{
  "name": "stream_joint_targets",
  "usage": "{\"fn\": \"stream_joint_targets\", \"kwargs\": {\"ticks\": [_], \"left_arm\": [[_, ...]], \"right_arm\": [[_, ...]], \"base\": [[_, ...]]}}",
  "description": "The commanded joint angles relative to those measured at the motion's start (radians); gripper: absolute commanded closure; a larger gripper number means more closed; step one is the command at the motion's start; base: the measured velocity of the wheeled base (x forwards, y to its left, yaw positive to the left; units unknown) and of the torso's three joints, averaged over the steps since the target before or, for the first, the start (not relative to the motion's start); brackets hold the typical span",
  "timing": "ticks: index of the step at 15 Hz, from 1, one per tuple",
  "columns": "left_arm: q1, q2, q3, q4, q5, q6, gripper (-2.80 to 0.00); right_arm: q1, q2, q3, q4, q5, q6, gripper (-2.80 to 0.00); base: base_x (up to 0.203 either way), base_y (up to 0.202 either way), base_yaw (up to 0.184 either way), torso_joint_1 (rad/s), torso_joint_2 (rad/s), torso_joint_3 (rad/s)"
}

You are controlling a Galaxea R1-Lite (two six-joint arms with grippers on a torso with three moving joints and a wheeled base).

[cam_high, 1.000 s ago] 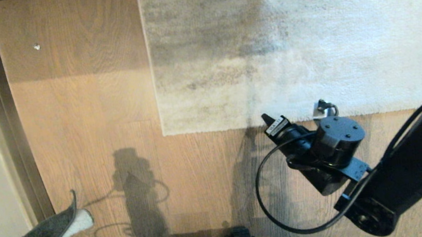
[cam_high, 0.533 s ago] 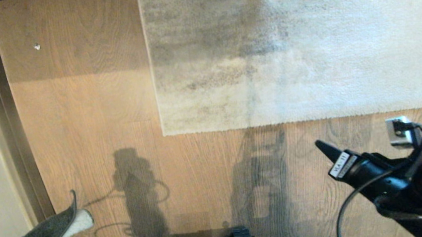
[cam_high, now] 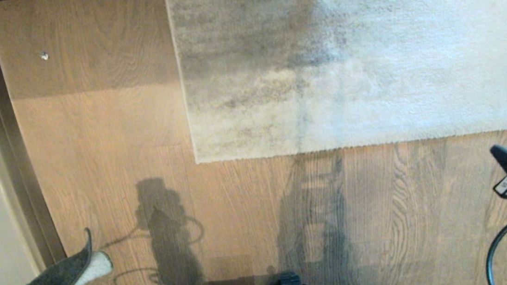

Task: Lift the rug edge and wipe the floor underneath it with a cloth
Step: Put down the rag

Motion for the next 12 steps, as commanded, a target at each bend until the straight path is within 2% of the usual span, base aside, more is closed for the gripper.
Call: {"fn": "stream_joint_targets", "kwargs": {"ticks": [1, 5, 8, 12], "left_arm": [[0.001, 0.000, 0.000, 0.000, 0.000, 0.000, 0.00], [-0.001, 0.000, 0.000, 0.000, 0.000, 0.000, 0.00], [0.000, 0.000, 0.000, 0.000, 0.000, 0.000, 0.00], [-0.001, 0.000, 0.000, 0.000, 0.000, 0.000, 0.00]], "right_arm": [[-0.089, -0.096, 0.001, -0.041, 0.001, -0.029, 0.00], [-0.198, -0.233, 0.000, 0.056, 0.004, -0.067, 0.00], [-0.204, -0.357, 0.000, 0.168, 0.039, -0.097, 0.00], [-0.203, -0.514, -0.019, 0.403, 0.113, -0.109, 0.00]], "base": [[0.000, 0.000, 0.000, 0.000, 0.00, 0.000], [0.000, 0.000, 0.000, 0.000, 0.00, 0.000], [0.000, 0.000, 0.000, 0.000, 0.00, 0.000], [0.000, 0.000, 0.000, 0.000, 0.00, 0.000]]}}
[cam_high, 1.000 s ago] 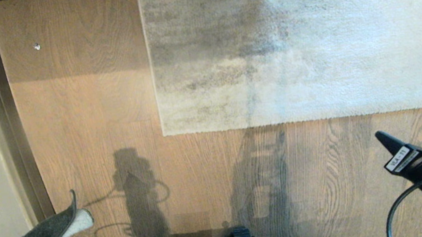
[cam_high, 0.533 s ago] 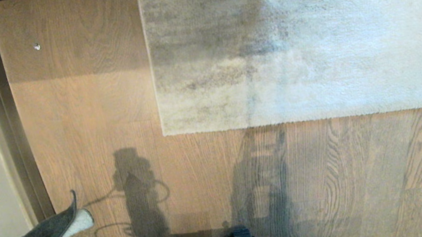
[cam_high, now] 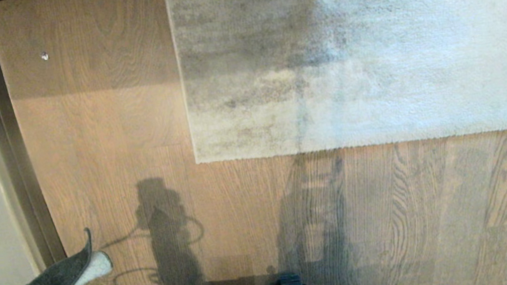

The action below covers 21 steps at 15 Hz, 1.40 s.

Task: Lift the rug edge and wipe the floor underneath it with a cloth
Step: Put down the rag

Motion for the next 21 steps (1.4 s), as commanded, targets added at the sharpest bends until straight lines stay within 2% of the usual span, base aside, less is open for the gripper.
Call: {"fn": "stream_joint_targets", "kwargs": {"ticks": [1, 8, 12, 16, 21], "left_arm": [[0.000, 0.000, 0.000, -0.001, 0.000, -0.001, 0.00], [0.001, 0.000, 0.000, -0.001, 0.000, -0.001, 0.00], [-0.001, 0.000, 0.000, -0.001, 0.000, -0.001, 0.00], [0.001, 0.000, 0.000, -0.001, 0.000, -0.001, 0.00], [0.001, 0.000, 0.000, -0.001, 0.000, -0.001, 0.00]], "right_arm": [[0.001, -0.100, -0.010, 0.072, 0.006, 0.001, 0.00], [0.006, -0.300, -0.004, 0.336, 0.034, 0.001, 0.00], [0.006, -0.449, 0.004, 0.555, 0.106, -0.002, 0.00], [0.006, -0.620, 0.004, 0.782, 0.161, -0.055, 0.00], [0.007, -0.758, 0.013, 0.972, 0.167, -0.121, 0.00]], "base": [[0.000, 0.000, 0.000, 0.000, 0.00, 0.000], [0.000, 0.000, 0.000, 0.000, 0.00, 0.000], [0.000, 0.000, 0.000, 0.000, 0.00, 0.000], [0.000, 0.000, 0.000, 0.000, 0.00, 0.000], [0.000, 0.000, 0.000, 0.000, 0.00, 0.000]]}}
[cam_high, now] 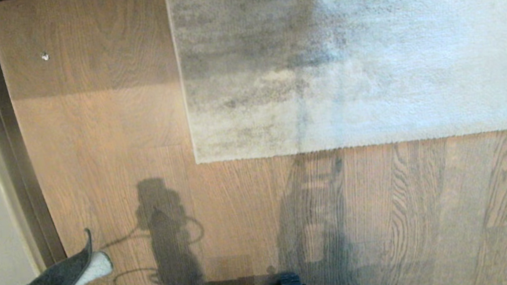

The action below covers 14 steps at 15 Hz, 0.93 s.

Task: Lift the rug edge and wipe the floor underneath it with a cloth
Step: Put down the rag

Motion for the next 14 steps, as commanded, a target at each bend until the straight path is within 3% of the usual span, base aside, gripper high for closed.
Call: {"fn": "stream_joint_targets", "kwargs": {"ticks": [1, 4, 14], "left_arm": [[-0.001, 0.000, 0.000, 0.000, 0.000, -0.001, 0.00], [-0.001, 0.000, 0.000, 0.000, 0.000, -0.001, 0.00], [0.000, 0.000, 0.000, 0.000, 0.000, -0.002, 0.00]], "right_arm": [[0.003, -0.116, 0.001, 0.085, -0.001, -0.025, 0.00], [0.013, -0.248, -0.030, 0.297, 0.006, -0.070, 0.00], [0.015, -0.269, -0.034, 0.296, 0.003, -0.125, 0.00]], "base": [[0.000, 0.000, 0.000, 0.000, 0.00, 0.000], [0.000, 0.000, 0.000, 0.000, 0.00, 0.000], [0.000, 0.000, 0.000, 0.000, 0.00, 0.000]]}}
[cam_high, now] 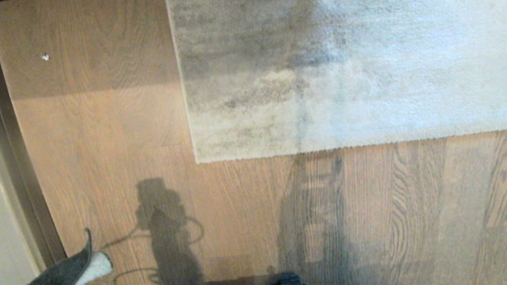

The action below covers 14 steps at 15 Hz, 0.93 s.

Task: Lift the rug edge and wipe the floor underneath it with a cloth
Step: Put down the rag

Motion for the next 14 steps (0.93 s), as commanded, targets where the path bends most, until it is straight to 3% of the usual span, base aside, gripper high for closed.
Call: {"fn": "stream_joint_targets", "kwargs": {"ticks": [1, 8, 14], "left_arm": [[0.001, 0.000, 0.000, 0.000, 0.000, 0.000, 0.00], [0.000, 0.000, 0.000, 0.000, 0.000, 0.000, 0.00], [0.001, 0.000, 0.000, 0.000, 0.000, 0.000, 0.00]], "right_arm": [[0.000, 0.002, 0.000, -0.002, 0.007, -0.038, 0.00], [0.000, 0.002, 0.001, -0.003, 0.024, 0.031, 0.00], [0.000, 0.002, 0.001, -0.003, 0.024, 0.036, 0.00]], "base": [[0.000, 0.000, 0.000, 0.000, 0.00, 0.000], [0.000, 0.000, 0.000, 0.000, 0.00, 0.000], [0.000, 0.000, 0.000, 0.000, 0.00, 0.000]]}}
